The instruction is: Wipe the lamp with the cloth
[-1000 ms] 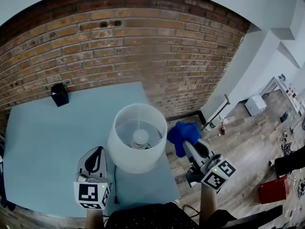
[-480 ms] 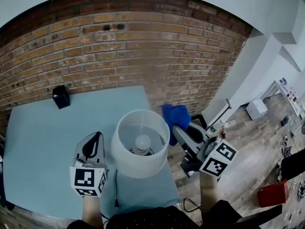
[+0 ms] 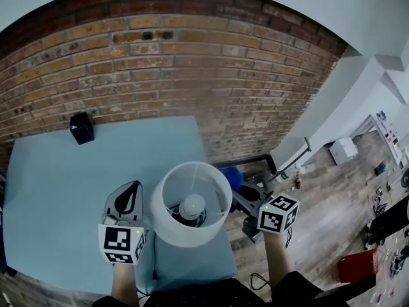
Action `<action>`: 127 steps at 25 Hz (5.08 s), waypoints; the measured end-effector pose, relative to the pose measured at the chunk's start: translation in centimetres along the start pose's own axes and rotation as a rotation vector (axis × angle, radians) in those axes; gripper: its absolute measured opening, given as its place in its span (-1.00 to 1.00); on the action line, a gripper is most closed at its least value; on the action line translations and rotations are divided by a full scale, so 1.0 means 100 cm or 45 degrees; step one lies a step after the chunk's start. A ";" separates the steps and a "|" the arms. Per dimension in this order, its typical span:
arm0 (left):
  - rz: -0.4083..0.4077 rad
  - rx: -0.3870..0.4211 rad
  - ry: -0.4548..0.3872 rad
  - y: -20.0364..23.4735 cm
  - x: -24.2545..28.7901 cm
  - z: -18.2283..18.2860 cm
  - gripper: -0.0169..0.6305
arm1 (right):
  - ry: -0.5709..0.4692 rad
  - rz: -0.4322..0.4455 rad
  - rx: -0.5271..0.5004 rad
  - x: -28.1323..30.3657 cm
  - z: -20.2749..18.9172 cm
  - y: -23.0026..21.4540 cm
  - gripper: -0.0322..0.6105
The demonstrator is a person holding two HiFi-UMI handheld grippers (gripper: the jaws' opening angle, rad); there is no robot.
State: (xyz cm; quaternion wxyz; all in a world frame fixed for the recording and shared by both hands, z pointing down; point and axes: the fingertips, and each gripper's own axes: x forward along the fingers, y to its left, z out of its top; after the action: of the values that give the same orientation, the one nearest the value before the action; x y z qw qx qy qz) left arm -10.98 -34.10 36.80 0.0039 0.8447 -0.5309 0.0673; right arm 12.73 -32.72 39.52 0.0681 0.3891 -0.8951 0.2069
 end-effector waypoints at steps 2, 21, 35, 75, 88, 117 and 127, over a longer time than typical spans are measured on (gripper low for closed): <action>0.005 -0.013 0.006 0.002 0.002 0.005 -0.92 | 0.062 -0.019 0.026 0.003 -0.003 -0.009 -0.71; -0.032 0.053 0.032 0.013 0.028 0.031 -0.92 | 0.077 0.833 0.013 0.031 0.129 0.069 -0.71; -0.027 0.069 0.051 0.025 0.057 0.009 -0.92 | 0.420 0.774 0.069 0.098 0.048 0.018 -0.71; 0.058 -0.038 0.127 0.029 0.003 -0.010 -0.92 | 1.197 1.166 -0.339 0.198 -0.008 0.082 -0.71; 0.141 -0.030 0.095 0.047 -0.015 -0.001 -0.92 | 0.756 2.309 -0.742 0.060 0.155 0.221 -0.71; 0.368 -0.133 0.212 0.072 -0.062 -0.050 -0.92 | 1.467 1.892 -1.340 0.171 -0.061 0.208 -0.71; 0.245 -0.023 0.088 0.038 -0.064 -0.001 -0.92 | 0.623 1.451 -1.122 0.099 0.161 0.231 -0.71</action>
State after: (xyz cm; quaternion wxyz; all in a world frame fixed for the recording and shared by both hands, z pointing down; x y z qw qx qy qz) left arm -17.12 -29.99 35.94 0.0234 0.7869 -0.6097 0.0917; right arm -10.22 -32.00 20.44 0.2964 -0.2535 -0.9168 -0.0860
